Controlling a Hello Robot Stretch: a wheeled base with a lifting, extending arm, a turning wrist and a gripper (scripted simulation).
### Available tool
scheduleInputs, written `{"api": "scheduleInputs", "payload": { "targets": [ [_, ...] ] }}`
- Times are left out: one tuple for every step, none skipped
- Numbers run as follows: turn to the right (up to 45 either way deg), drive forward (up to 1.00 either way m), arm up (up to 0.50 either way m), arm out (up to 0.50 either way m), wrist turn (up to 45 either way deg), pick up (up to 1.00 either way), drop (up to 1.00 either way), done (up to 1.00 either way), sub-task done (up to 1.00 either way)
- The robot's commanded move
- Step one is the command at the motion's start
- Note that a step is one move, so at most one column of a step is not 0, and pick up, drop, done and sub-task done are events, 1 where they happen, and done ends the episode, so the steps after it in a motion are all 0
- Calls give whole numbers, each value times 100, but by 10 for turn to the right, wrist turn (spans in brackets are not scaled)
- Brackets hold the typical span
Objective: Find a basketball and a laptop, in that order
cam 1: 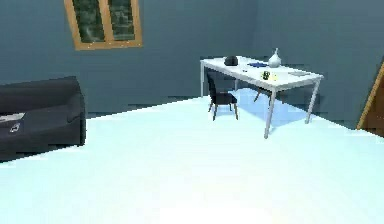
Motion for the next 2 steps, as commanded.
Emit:
{"api": "scheduleInputs", "payload": {
  "targets": [
    [450,0,0,0,0,0,0,0,0],
    [30,0,0,0,0,0,0,0,0]
  ]
}}
